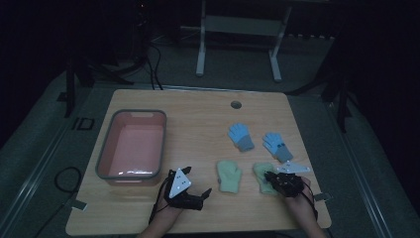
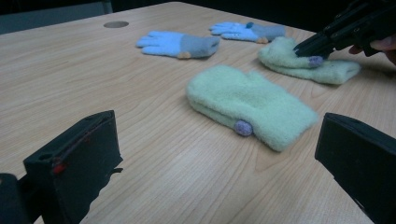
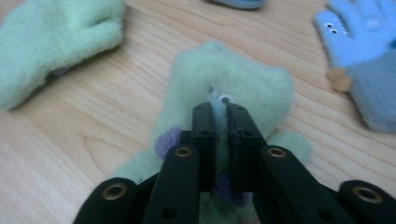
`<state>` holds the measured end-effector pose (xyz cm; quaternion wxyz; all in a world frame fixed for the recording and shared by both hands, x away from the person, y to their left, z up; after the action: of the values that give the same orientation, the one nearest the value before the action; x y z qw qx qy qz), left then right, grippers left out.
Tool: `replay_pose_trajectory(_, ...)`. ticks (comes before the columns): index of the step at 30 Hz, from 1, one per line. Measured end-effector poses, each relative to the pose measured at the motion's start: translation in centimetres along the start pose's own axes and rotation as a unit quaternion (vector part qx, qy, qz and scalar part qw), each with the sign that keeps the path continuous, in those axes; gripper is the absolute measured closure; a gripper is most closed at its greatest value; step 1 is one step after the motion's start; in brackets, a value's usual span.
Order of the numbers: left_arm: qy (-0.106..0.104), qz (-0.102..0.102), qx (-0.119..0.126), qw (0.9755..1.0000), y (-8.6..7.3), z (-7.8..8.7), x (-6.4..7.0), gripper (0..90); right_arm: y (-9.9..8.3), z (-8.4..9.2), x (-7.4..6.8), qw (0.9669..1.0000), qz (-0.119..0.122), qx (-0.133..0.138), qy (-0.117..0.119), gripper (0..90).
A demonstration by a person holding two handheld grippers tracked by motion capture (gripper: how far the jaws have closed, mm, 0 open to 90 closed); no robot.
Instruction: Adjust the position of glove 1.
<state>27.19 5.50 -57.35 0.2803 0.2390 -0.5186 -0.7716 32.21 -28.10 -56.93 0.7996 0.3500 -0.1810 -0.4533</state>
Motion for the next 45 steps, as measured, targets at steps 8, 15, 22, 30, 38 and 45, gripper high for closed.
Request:
replay_pose_trajectory(8, 0.001, 0.001, 0.000, 1.0000, 0.0, 0.0, 0.0, 0.3, 3.2, 2.6, -2.1, 0.9979, -0.034, 0.047, -0.029, 85.9)
replay_pose_trajectory(15, 0.001, 0.000, 0.001, 1.0000, 0.0, 0.0, 0.0, 0.3, 6.9, 4.3, -5.0, 0.9959, -0.026, 0.080, -0.034, 85.9)
replay_pose_trajectory(22, -0.001, 0.000, 0.003, 1.0000, 0.0, 0.0, 0.0, 0.3, 8.5, 3.4, -8.1, 0.9954, -0.035, 0.087, -0.016, 85.9)
replay_pose_trajectory(30, -0.002, -0.003, 0.002, 1.0000, 0.0, 0.0, 0.0, 0.3, 7.9, 0.7, -11.2, 0.9972, -0.034, 0.067, -0.008, 85.9)
replay_pose_trajectory(38, -0.003, -0.003, 0.002, 1.0000, 0.0, 0.0, 0.0, 0.3, 7.2, -0.9, -12.1, 0.9984, -0.032, 0.043, -0.019, 85.9)
replay_pose_trajectory(45, -0.003, -0.003, 0.002, 1.0000, 0.0, 0.0, 0.1, 0.3, 6.3, -2.3, -12.4, 0.9987, -0.035, 0.030, -0.024, 85.8)
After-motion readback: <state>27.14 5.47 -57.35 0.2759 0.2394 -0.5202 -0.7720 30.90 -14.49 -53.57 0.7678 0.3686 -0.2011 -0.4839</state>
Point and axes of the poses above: each handheld gripper's, and its own axes: z roughly backward along the jaws, y roughly out of its top, x roughly to its right, the point moved 3 cm from there along -z, roughly forward along the jaws, and after that the axes turned 6 degrees about -z, right-handed, at the moved point
